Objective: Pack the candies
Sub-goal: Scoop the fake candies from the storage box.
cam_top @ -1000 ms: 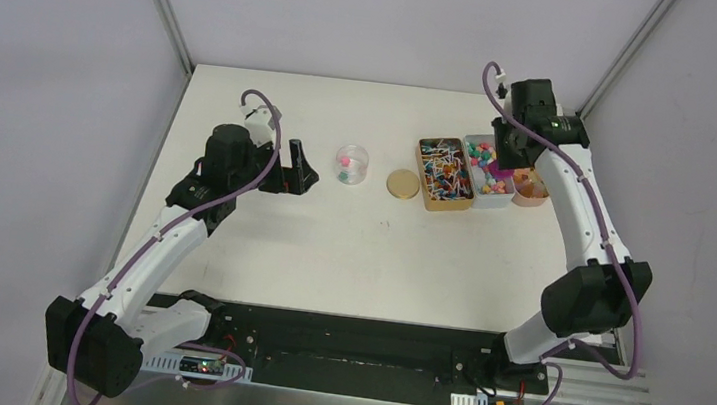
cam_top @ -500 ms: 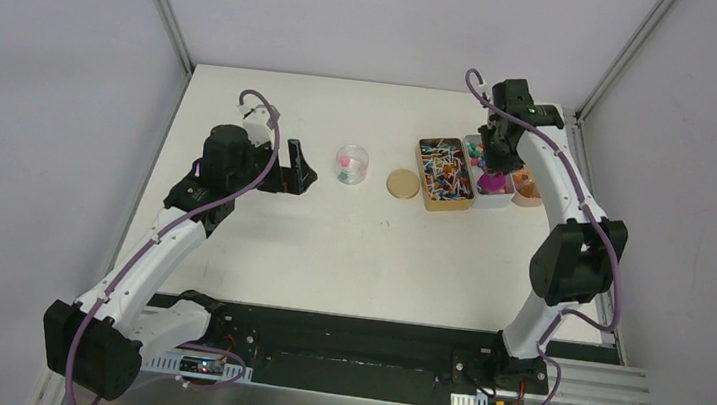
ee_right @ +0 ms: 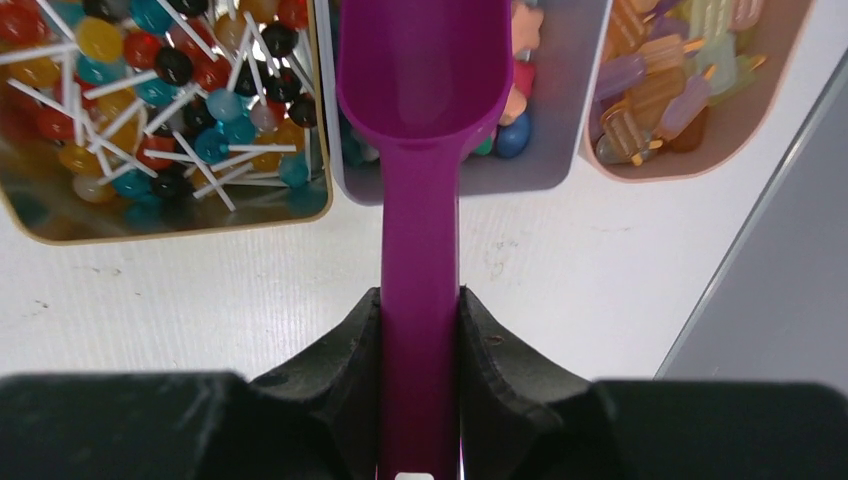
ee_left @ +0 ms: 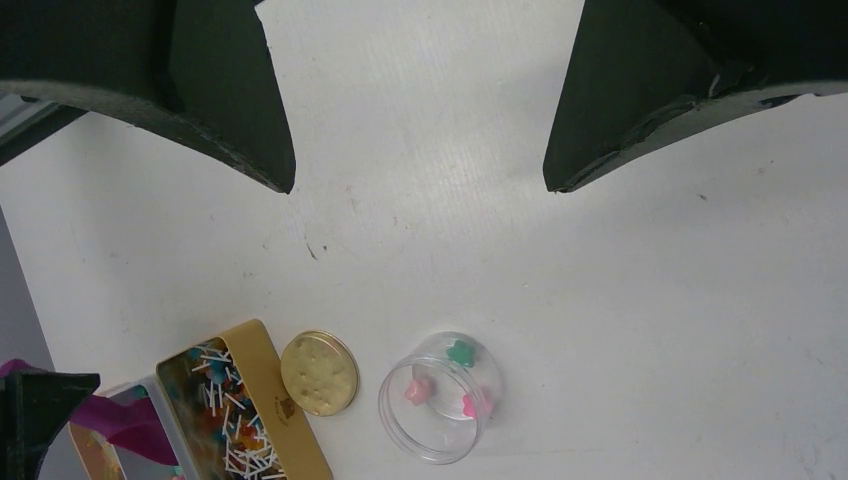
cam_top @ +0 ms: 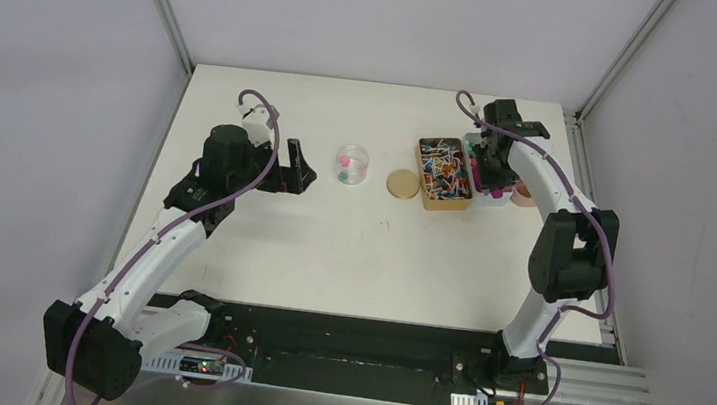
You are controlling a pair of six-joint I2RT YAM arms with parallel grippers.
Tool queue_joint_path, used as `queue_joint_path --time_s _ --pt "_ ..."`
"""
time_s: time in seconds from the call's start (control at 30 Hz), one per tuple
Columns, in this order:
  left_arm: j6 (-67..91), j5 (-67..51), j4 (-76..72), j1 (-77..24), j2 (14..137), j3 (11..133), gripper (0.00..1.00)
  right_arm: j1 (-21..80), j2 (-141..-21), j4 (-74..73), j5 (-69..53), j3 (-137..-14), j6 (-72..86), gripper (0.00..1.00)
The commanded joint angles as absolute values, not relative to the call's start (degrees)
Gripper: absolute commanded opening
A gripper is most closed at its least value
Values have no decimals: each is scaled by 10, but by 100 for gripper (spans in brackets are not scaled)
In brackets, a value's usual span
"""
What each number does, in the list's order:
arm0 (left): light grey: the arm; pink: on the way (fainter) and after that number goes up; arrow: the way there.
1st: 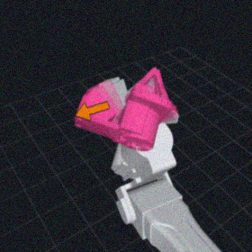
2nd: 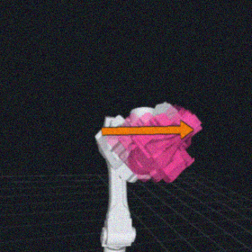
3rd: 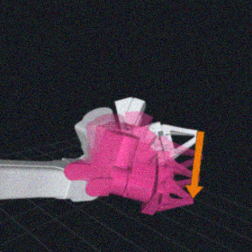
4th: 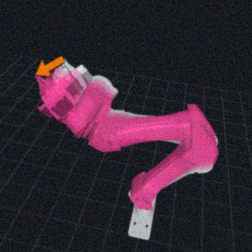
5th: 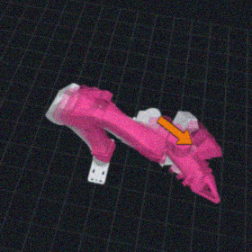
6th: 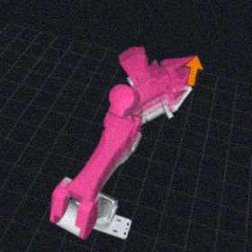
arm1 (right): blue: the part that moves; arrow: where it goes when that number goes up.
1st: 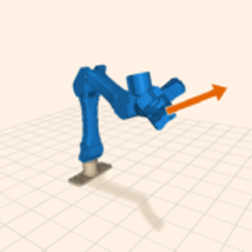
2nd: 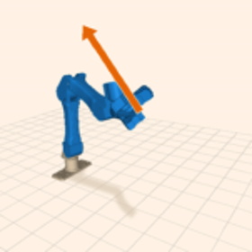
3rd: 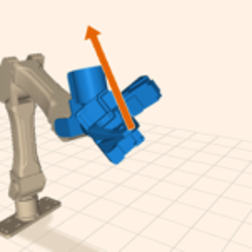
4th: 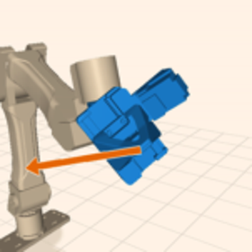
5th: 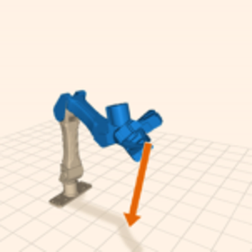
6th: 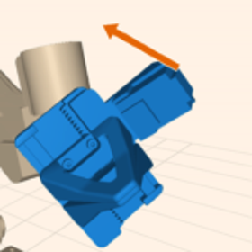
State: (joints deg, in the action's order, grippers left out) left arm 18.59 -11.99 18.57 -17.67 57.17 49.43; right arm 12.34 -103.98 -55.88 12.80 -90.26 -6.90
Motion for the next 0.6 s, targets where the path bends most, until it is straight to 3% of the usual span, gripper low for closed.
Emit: queue_joint_path --time_s 0.0,0.57 --pt "176 -115 174 -180 558 497 99 119 -1013 -528 114 -875 -56 0" --pt "176 -110 175 -180 552 495 99 97 -976 -429 96 -758 -48 0"
